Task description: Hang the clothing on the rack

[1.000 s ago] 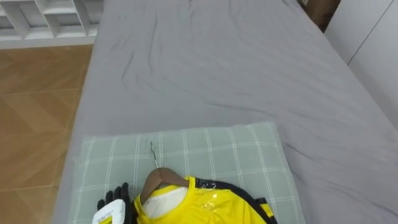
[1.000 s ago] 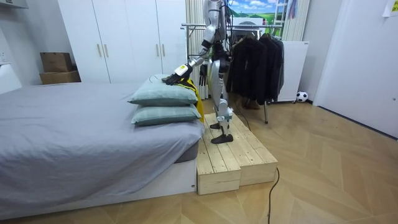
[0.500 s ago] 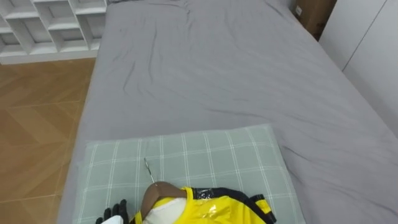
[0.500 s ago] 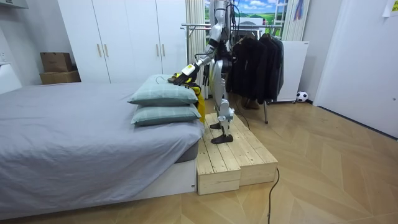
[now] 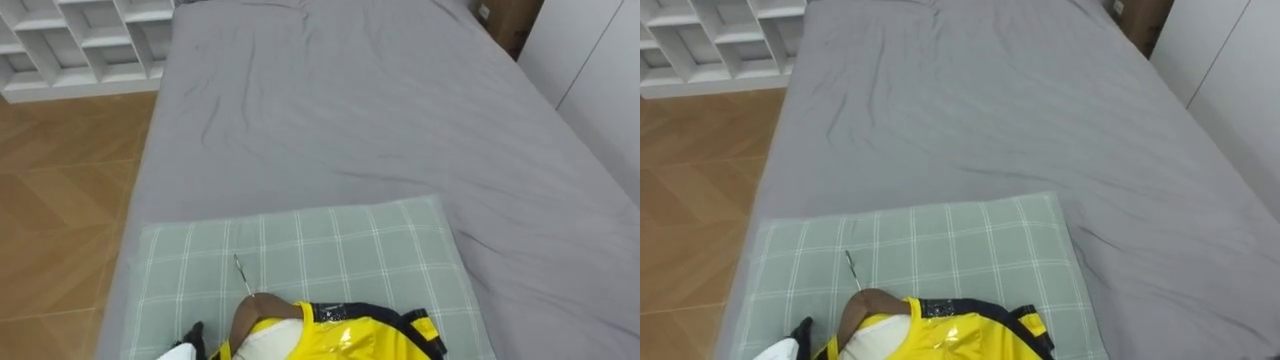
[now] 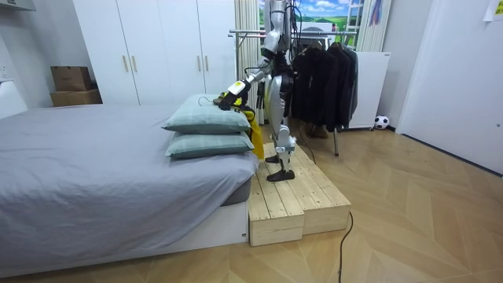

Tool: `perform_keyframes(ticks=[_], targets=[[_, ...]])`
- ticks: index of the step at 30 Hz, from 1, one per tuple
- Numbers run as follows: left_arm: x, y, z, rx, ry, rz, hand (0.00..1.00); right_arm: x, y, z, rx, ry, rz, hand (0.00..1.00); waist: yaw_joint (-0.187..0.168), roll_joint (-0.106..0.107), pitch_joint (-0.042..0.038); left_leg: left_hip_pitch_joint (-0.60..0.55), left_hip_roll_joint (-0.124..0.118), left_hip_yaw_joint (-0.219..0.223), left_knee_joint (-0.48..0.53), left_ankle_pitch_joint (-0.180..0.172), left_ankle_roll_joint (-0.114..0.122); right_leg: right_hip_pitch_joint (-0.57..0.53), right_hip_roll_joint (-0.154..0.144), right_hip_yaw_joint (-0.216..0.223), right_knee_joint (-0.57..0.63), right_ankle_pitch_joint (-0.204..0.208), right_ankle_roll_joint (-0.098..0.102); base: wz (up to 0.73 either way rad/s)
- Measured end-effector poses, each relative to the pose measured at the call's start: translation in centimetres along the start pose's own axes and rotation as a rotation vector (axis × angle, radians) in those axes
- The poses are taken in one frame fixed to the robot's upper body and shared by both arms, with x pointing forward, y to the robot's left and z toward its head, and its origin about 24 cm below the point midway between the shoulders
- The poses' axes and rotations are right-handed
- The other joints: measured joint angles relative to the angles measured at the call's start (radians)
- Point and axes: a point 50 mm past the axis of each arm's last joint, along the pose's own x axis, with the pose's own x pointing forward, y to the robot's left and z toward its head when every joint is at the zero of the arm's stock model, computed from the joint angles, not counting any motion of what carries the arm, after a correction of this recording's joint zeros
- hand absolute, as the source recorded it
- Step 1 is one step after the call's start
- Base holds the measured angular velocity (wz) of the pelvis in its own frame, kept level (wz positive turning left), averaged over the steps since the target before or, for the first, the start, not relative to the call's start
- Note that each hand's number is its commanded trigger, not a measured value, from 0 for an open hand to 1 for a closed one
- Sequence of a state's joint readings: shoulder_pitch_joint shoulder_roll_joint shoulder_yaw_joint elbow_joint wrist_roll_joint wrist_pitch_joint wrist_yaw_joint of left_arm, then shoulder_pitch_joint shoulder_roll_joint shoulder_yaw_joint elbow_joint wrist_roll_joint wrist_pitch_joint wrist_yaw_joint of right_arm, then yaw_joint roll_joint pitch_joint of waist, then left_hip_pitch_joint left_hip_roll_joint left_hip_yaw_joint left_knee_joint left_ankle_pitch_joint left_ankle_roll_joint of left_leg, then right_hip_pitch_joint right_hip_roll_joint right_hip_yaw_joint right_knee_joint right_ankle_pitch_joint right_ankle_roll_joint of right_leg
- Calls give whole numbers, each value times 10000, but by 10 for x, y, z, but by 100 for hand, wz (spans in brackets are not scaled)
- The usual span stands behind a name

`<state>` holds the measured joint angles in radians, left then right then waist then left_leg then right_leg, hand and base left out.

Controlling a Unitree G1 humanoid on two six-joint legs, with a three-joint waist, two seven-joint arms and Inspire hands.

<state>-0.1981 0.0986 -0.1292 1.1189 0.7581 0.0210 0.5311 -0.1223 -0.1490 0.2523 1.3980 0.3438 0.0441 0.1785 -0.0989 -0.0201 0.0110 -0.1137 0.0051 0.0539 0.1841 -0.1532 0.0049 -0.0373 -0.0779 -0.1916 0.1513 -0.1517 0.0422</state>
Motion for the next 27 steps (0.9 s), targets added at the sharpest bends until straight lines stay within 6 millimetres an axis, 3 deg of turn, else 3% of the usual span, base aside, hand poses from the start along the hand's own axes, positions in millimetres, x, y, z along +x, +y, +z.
perform_keyframes(ticks=[4,9,20,23,27], targets=[[10,16,3,-6,-77,529,100,0,1,3,-27,-56,99,0,-2,-95,61,-6,0,7,-1,-1,0,-3,1,0,-1,0,0,0],[13,19,4,23,-109,666,100,0,1,3,-28,-68,110,0,-14,-108,68,-64,1,11,-5,-1,1,-57,1,-1,-1,0,0,0],[10,13,6,-40,-124,372,100,0,2,5,-41,-109,182,0,-21,-120,69,-157,9,19,59,-1,1,-127,3,-3,16,6,-9,0],[10,13,6,-42,-122,337,94,0,2,5,-45,-115,181,0,-21,-120,69,-158,10,19,63,-1,1,-126,3,-9,18,7,-10,0],[10,13,6,-44,-122,323,100,0,2,6,-157,-108,182,0,-24,-123,67,-158,11,20,88,-1,1,-121,3,-9,23,12,-18,0]])
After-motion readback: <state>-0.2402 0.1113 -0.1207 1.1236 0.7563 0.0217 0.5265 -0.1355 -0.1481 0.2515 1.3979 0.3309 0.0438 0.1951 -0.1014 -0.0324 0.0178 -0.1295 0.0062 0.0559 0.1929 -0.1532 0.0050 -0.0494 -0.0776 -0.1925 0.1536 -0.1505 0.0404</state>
